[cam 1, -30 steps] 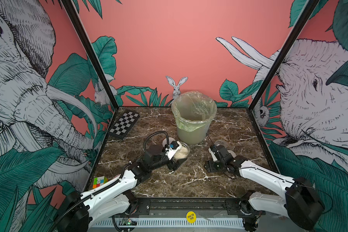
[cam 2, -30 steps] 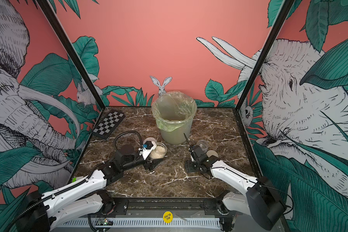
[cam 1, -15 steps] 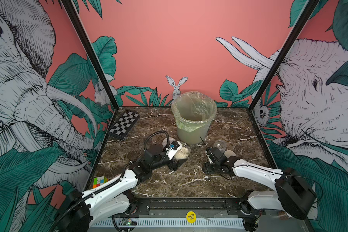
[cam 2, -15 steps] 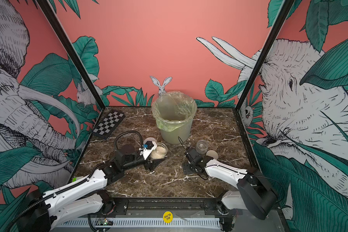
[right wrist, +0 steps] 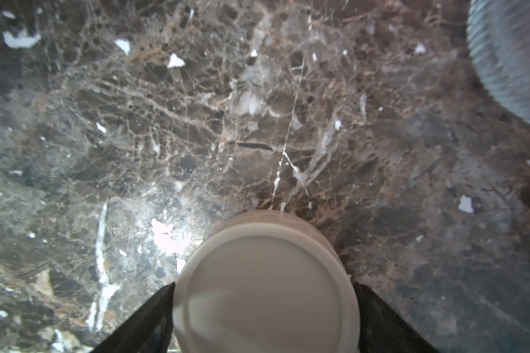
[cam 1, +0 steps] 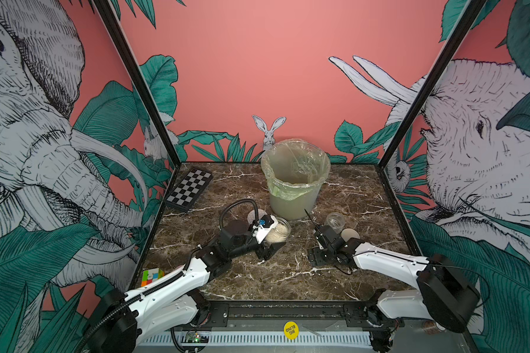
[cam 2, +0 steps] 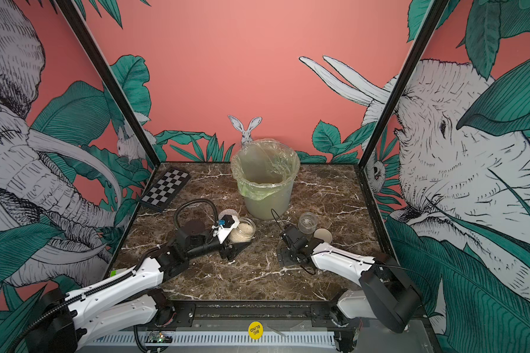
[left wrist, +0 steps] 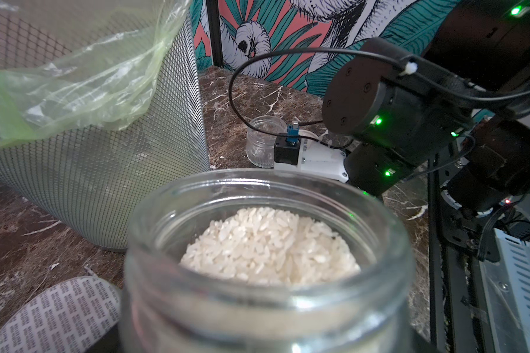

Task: Empty moldy rice from jars
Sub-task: Place the lid at the center of the board.

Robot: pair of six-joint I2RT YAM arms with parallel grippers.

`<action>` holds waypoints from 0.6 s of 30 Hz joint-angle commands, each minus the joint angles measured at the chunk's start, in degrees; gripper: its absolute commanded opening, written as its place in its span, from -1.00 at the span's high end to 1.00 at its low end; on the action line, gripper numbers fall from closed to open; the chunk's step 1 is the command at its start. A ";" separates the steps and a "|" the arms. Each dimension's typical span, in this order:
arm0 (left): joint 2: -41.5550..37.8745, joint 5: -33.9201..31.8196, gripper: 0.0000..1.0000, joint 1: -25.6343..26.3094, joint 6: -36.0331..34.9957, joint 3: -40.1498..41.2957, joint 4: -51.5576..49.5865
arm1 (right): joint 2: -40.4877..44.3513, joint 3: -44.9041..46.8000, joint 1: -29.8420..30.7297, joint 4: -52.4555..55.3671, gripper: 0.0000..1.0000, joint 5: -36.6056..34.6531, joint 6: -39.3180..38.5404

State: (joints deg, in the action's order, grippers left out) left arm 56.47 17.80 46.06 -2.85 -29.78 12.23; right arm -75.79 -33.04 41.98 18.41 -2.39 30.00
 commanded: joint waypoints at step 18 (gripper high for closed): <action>-4.14 -0.81 1.00 -0.10 0.81 -7.12 -0.72 | 15.69 -11.85 0.83 18.91 -0.97 -2.88 -4.75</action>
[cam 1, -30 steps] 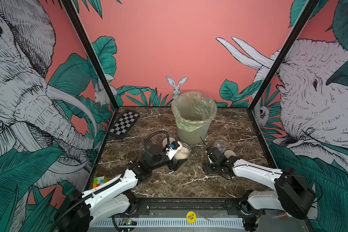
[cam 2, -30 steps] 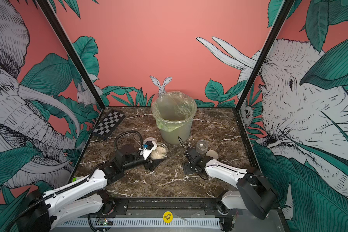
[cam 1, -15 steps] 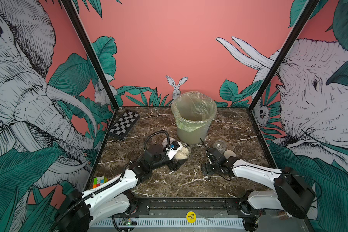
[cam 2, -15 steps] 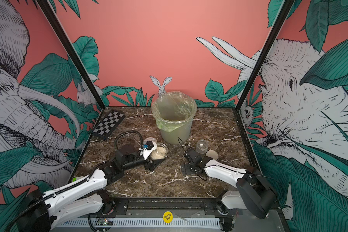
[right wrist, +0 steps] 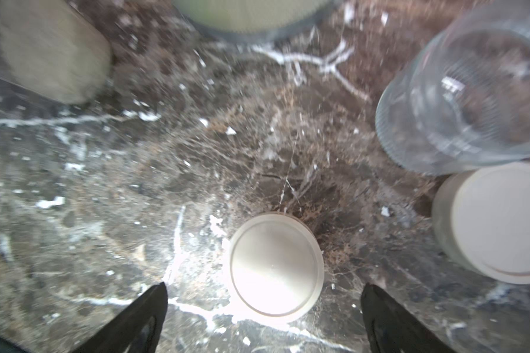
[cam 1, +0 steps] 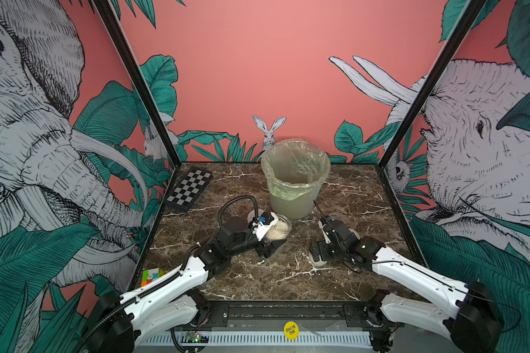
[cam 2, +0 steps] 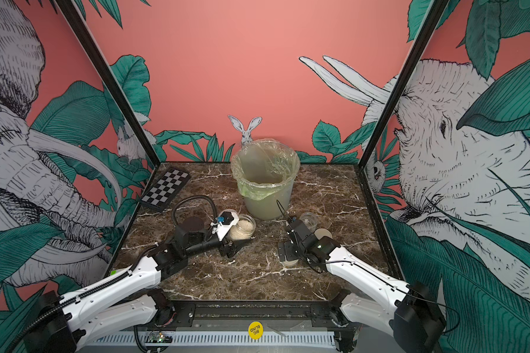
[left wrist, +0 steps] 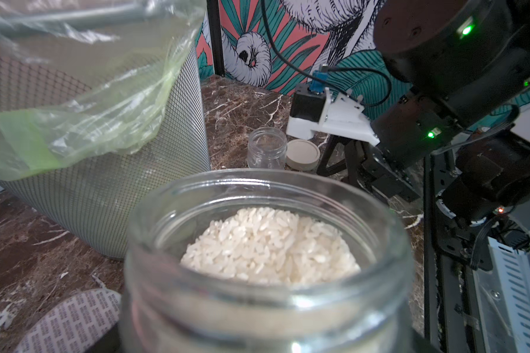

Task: Empty moldy rice from jars
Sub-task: Place the lid at the center of the board, then pour the moldy rice from the jar into the trash bin.

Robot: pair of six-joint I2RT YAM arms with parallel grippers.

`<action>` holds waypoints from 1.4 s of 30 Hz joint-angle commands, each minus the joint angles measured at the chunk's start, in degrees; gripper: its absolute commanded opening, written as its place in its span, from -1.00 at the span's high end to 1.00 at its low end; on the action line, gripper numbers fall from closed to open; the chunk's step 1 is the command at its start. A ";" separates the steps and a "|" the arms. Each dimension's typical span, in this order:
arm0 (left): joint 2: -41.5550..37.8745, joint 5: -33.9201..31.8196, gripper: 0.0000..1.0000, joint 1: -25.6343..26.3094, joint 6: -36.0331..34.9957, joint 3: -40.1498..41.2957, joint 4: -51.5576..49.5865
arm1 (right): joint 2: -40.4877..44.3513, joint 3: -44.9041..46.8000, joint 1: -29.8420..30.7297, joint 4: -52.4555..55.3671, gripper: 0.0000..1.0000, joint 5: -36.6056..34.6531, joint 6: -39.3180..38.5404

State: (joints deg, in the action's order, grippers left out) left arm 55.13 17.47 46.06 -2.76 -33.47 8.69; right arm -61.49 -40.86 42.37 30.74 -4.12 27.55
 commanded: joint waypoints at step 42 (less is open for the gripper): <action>27.36 5.42 1.00 -4.32 -8.62 -50.29 -10.81 | 2.78 -27.72 -6.94 -16.07 -0.97 6.21 6.92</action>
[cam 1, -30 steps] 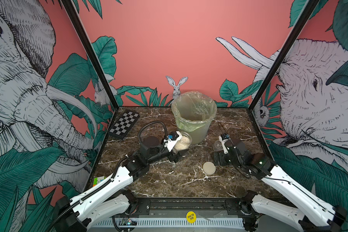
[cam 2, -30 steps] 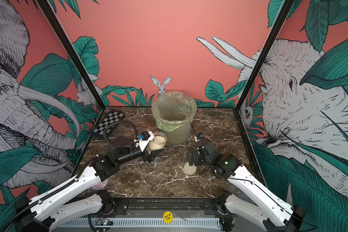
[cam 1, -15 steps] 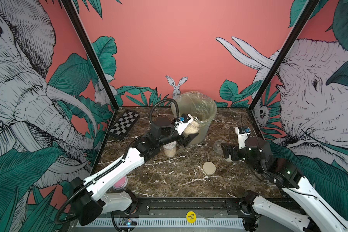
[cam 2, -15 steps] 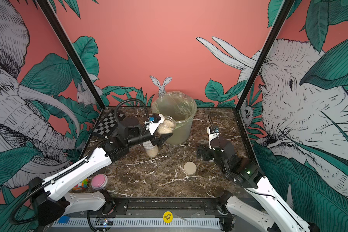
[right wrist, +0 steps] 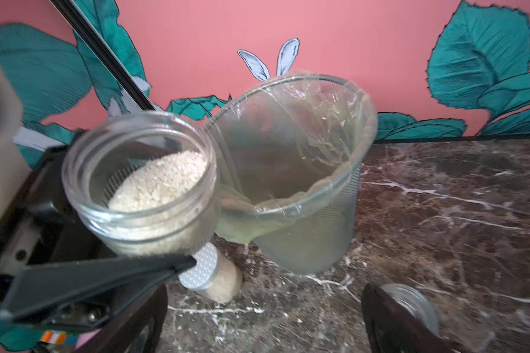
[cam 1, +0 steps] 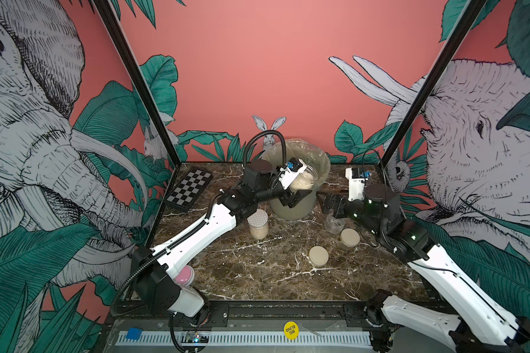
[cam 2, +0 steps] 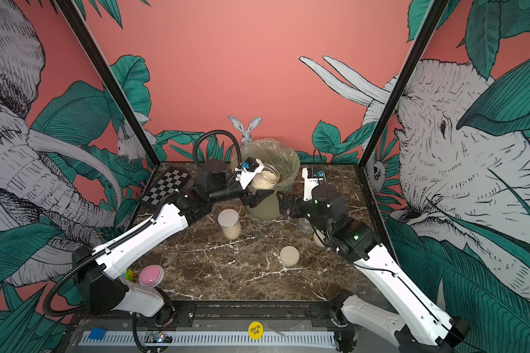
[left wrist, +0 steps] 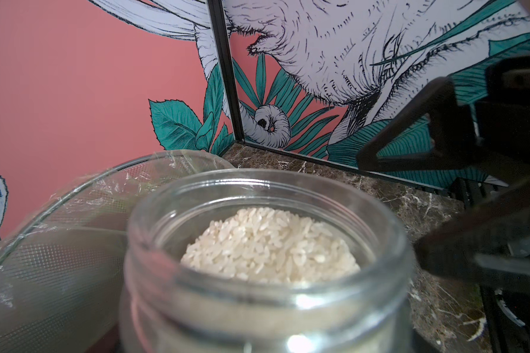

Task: Empty moldy rice from jars
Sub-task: Pour the moldy rice from the jar into the trash bin.

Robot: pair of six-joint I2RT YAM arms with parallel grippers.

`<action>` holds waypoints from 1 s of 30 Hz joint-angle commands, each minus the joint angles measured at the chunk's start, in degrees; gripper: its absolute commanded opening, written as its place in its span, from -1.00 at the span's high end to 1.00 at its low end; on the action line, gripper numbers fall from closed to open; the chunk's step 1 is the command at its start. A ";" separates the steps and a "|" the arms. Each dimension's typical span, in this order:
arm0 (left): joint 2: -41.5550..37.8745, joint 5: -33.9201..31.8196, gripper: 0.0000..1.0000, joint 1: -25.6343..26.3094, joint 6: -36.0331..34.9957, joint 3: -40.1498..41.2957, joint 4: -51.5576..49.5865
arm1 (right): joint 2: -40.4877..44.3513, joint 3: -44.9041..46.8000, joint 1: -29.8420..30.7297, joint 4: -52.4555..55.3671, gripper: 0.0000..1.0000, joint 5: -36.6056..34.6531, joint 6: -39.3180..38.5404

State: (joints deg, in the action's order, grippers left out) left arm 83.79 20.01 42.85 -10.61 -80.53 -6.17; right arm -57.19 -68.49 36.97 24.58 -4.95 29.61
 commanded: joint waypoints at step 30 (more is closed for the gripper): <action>4.89 12.01 1.00 -6.02 1.36 -9.21 8.06 | -22.92 -15.70 -4.79 -20.77 -0.95 17.53 5.34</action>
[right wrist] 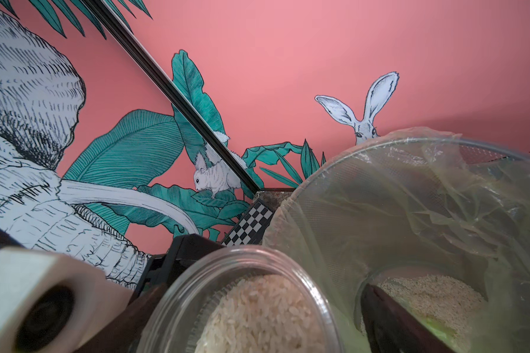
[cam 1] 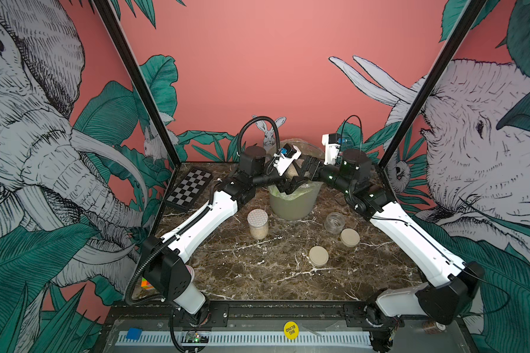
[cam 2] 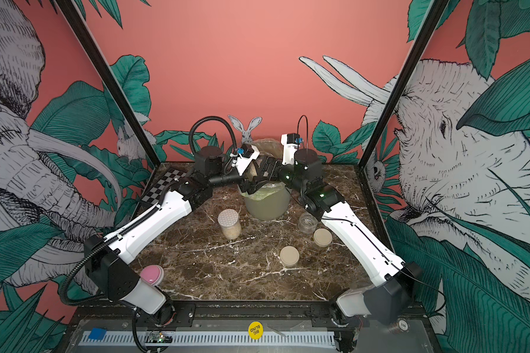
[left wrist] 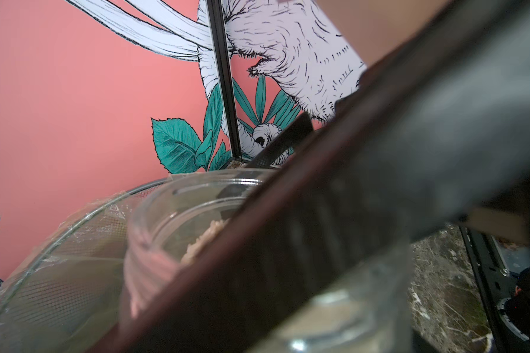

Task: Empty moldy rice from jars
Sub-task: Pour the moldy rice from the jar into the trash bin.

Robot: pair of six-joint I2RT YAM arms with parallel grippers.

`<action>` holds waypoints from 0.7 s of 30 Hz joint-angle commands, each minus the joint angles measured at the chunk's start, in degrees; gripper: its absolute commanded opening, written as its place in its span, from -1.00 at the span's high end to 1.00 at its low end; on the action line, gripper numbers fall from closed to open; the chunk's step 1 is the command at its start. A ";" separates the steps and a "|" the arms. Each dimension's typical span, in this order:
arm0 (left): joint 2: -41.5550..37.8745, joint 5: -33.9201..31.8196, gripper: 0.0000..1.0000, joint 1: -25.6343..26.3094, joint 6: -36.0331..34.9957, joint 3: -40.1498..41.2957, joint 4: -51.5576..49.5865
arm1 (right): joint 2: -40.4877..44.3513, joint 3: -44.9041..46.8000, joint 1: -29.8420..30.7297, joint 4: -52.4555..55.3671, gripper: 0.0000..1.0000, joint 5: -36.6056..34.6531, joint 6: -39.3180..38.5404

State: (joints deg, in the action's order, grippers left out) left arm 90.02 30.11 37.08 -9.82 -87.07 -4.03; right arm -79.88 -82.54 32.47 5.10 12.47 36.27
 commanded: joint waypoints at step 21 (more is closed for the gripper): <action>-1.07 2.32 1.00 -0.69 1.14 -2.89 6.38 | -2.77 -1.74 -0.27 -1.02 -0.45 1.54 -1.85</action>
State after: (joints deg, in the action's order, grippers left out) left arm 90.59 30.72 36.80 -8.82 -87.09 -3.95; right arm -81.60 -83.33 32.47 4.86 14.13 35.11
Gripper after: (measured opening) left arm 0.834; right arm 0.797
